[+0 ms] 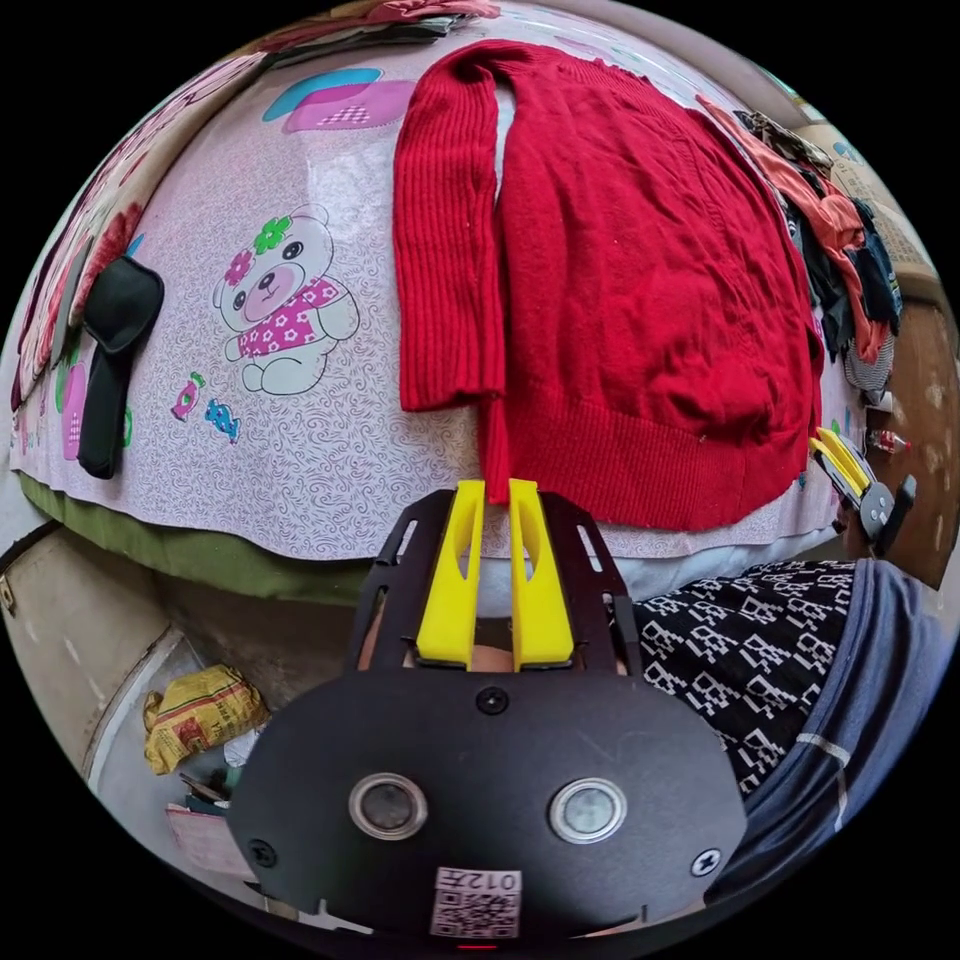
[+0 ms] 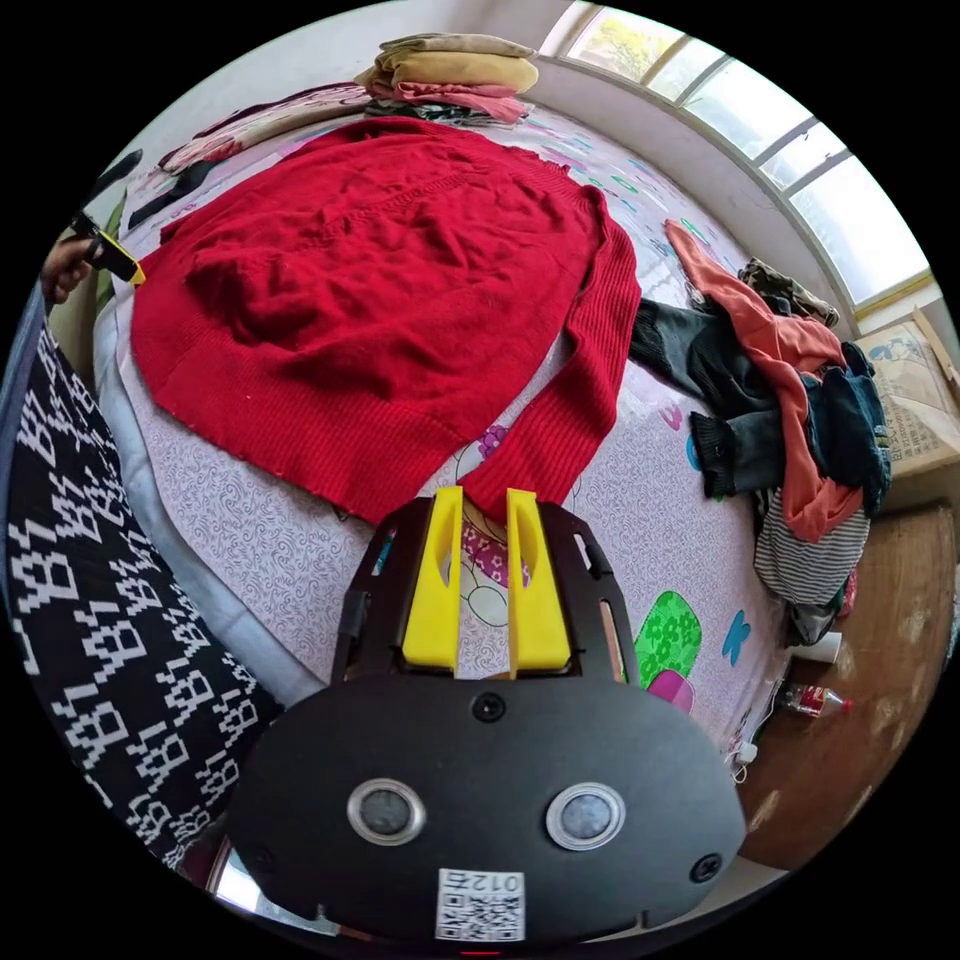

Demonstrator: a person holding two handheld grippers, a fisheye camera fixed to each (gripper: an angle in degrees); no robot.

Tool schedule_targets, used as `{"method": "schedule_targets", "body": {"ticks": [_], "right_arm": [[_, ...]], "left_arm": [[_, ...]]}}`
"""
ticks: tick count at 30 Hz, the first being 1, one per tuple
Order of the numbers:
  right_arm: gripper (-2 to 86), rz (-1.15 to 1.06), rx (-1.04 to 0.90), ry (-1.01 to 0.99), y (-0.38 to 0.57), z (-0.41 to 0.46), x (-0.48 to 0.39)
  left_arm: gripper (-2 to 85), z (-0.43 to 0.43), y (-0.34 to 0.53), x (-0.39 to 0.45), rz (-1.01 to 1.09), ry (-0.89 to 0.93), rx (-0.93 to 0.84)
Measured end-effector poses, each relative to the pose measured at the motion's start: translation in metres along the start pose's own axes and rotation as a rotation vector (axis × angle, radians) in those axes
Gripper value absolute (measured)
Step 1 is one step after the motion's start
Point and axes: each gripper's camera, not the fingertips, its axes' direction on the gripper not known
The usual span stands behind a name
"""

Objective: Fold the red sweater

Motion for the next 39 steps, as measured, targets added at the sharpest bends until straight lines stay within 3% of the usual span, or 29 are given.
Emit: {"method": "schedule_targets", "body": {"ticks": [7, 11, 13, 15, 16, 19, 22, 27, 33, 39], "right_arm": [[2.3, 0.072, -0.044, -0.017, 0.006, -0.002, 0.052], [1.2, 0.211, -0.024, -0.122, 0.011, -0.013, 0.112], [1.0, 0.302, 0.007, -0.248, 0.017, -0.020, 0.149], [0.9, 0.434, 0.077, -0.451, 0.028, -0.029, 0.207], [0.9, 0.460, 0.095, -0.488, 0.031, -0.032, 0.221], [0.8, 0.557, 0.206, -0.646, 0.042, -0.053, 0.292], [0.6, 0.611, 0.317, -0.794, 0.044, -0.078, 0.362], [0.5, 0.610, 0.453, -1.043, 0.013, -0.119, 0.469], [0.5, 0.599, 0.504, -1.111, -0.049, -0.161, 0.548], [0.5, 0.545, 0.607, -1.118, -0.119, -0.214, 0.609]], "left_arm": [[0.9, -0.008, 0.018, 0.007, 0.042, 0.053, 0.120], [0.4, -0.024, 0.029, -0.001, 0.012, 0.054, 0.196], [0.3, -0.024, 0.029, -0.008, 0.012, 0.148, 0.196], [0.3, -0.007, 0.022, -0.027, 0.003, 0.484, 0.124], [0.3, -0.001, 0.021, -0.033, -0.022, 0.527, 0.100], [0.4, 0.010, 0.028, -0.044, -0.138, 0.397, 0.105], [0.4, -0.005, 0.030, -0.025, -0.111, 0.278, 0.247], [0.5, -0.022, -0.042, 0.075, 0.188, 0.167, 0.277], [1.6, -0.034, -0.130, 0.226, 0.493, 0.178, 0.399], [2.3, -0.020, -0.184, 0.346, 0.597, 0.020, 0.526]]}}
